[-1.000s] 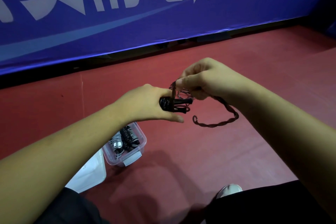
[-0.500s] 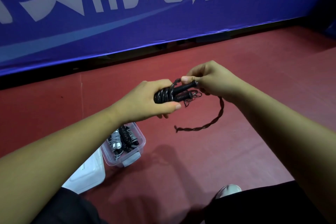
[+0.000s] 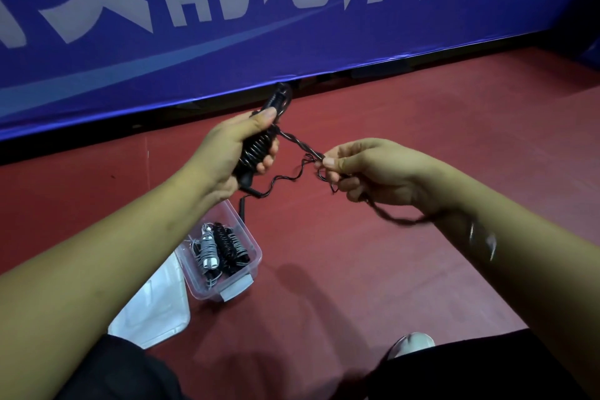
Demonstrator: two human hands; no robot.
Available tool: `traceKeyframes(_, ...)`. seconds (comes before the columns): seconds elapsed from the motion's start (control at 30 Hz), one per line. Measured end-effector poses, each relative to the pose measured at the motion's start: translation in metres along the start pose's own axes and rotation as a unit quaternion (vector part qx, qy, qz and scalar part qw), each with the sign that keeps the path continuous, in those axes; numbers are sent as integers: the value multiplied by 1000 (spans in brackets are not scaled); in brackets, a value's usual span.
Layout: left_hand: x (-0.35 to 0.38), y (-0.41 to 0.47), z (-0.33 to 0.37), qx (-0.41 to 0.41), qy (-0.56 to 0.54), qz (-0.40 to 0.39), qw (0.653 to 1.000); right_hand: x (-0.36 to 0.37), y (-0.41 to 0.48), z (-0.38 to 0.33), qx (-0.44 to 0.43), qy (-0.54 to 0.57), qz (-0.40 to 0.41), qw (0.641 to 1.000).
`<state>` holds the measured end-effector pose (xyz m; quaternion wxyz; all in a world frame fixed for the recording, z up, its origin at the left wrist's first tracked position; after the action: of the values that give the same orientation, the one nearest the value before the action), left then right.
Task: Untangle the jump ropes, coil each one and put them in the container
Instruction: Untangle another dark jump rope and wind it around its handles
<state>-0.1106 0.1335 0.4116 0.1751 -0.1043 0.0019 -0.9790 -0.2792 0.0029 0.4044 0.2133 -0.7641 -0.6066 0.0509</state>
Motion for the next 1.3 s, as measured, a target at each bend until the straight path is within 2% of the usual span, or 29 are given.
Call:
traceKeyframes(0.13, -9, 5, -3, -30, 44, 15, 998, 9, -1, -9, 2, 3, -8, 1000)
traceKeyframes(0.3, -19, 9, -7, -44, 95, 47, 993, 16, -11, -18, -40, -73, 6, 997)
traceKeyframes(0.4, -31, 12, -7, -27, 186, 83, 979, 24, -18, -19, -41, -135, 2, 990)
traceKeyframes(0.53, -31, 11, -12, -50, 185, 36, 981, 33, -19, -21, -72, -175, 5, 982)
traceKeyframes(0.6, -28, 11, -13, -50, 233, 10, 971, 34, -21, -24, -91, -203, 15, 975)
traceKeyframes(0.67, -27, 11, -12, -20, 348, -14, 937, 36, -23, -25, -105, -233, 17, 967)
traceKeyframes(0.77, -22, 11, -14, 0, 532, -36, 846, 39, -23, -25, -102, -259, 12, 960)
traceKeyframes(0.83, -19, 13, -19, -14, 612, -12, 791, 38, -22, -24, -92, -256, 11, 962)
traceKeyframes(0.9, -17, 16, -25, -24, 654, 18, 756, 38, -22, -22, -88, -250, 14, 964)
traceKeyframes(1.0, -17, 21, -29, -28, 688, 41, 724, 41, -23, -23, -98, -244, -1, 965)
traceKeyframes(1.1, -28, 22, -34, -56, 744, 63, 663, 42, -29, -33, -129, -240, -24, 962)
traceKeyframes(1.17, -39, 21, -39, -76, 748, 55, 656, 42, -32, -43, -152, -268, -15, 951)
traceKeyframes(1.3, -34, 23, -47, -80, 730, 8, 679, 33, -32, -52, -193, -241, 16, 951)
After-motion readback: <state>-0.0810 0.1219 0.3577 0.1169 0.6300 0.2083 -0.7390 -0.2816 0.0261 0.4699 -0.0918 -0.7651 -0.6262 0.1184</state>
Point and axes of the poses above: each hand's wrist, its own y-axis towards the middle knuckle, its own x-axis out of the palm, z = x × y, the point moved 2 cm from there along y, towards the middle knuckle, and after that the axes turned 8 degrees about -z, right-handed, at the moved point
